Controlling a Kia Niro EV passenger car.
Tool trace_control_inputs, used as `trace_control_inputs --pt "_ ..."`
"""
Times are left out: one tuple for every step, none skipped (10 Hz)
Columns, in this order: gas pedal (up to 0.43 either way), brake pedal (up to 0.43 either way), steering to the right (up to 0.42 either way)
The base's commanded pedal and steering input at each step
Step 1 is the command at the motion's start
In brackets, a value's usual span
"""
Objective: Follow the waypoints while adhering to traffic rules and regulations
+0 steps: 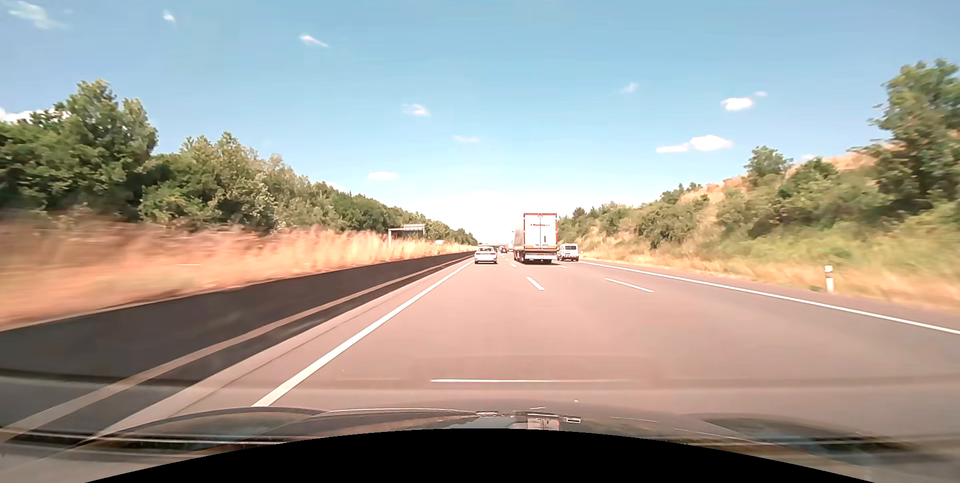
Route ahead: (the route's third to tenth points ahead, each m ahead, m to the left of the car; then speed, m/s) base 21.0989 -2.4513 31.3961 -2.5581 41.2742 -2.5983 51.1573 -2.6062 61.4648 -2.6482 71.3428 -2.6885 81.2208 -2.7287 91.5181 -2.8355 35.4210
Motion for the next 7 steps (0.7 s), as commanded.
trace_control_inputs --pt "0.319 0.000 -0.002" --pt "0.319 0.000 -0.002" --pt "0.319 0.000 -0.002" --pt "0.311 0.000 -0.002" --pt "0.299 0.000 -0.002" --pt "0.287 0.000 -0.002" --pt "0.287 0.000 -0.002"
